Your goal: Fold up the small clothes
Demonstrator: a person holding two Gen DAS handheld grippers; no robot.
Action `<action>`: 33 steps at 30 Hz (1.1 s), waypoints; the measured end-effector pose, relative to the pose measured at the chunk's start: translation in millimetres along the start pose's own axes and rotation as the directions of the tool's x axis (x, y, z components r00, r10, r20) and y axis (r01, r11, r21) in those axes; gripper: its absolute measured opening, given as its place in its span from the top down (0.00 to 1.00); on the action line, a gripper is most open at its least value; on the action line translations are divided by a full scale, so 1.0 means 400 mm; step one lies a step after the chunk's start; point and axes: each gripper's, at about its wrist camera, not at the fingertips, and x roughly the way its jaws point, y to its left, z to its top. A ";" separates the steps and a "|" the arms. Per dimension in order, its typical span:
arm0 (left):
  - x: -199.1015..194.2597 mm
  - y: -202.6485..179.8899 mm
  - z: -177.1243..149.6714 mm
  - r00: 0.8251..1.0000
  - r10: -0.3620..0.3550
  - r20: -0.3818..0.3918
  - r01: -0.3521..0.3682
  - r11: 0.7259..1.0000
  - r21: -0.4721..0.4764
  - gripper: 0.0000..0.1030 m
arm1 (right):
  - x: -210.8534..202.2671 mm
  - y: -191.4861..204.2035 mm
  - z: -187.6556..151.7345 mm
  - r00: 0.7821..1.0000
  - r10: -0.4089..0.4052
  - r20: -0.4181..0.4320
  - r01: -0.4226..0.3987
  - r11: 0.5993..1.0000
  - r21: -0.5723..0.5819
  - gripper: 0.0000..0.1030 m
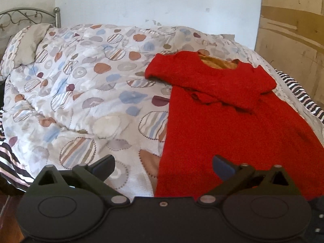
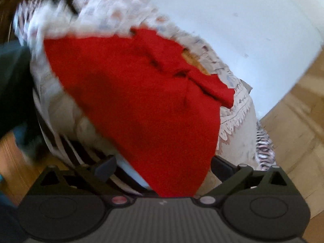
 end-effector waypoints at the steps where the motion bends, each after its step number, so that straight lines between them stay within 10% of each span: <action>1: 0.000 -0.002 -0.002 1.000 -0.007 0.003 0.007 1.000 0.000 0.01 | 0.009 0.012 0.003 1.000 -0.023 -0.005 0.023 0.999 -0.023 0.01; 5: -0.008 -0.011 -0.008 0.999 -0.026 0.024 0.026 1.000 0.008 0.01 | 0.023 0.044 0.006 0.993 -0.113 0.028 0.115 0.990 -0.081 0.03; 14: -0.023 -0.033 -0.034 0.986 -0.164 0.029 0.160 0.982 0.105 0.01 | -0.015 0.049 -0.007 0.996 -0.029 0.085 0.038 0.994 -0.105 0.88; 20: -0.053 -0.120 -0.078 0.958 -0.251 0.138 0.193 0.922 0.334 0.01 | -0.059 -0.089 0.056 0.986 0.045 0.163 -0.066 0.989 0.129 0.93; 28: -0.014 -0.250 -0.128 0.923 -0.356 0.149 0.249 0.844 0.476 0.01 | 0.005 -0.313 0.175 0.940 0.220 0.262 -0.312 0.864 0.395 0.93; 33: 0.047 -0.310 -0.127 0.959 -0.254 0.125 0.156 0.843 0.514 0.05 | 0.057 -0.397 0.218 0.914 0.265 0.307 -0.388 0.792 0.470 0.93</action>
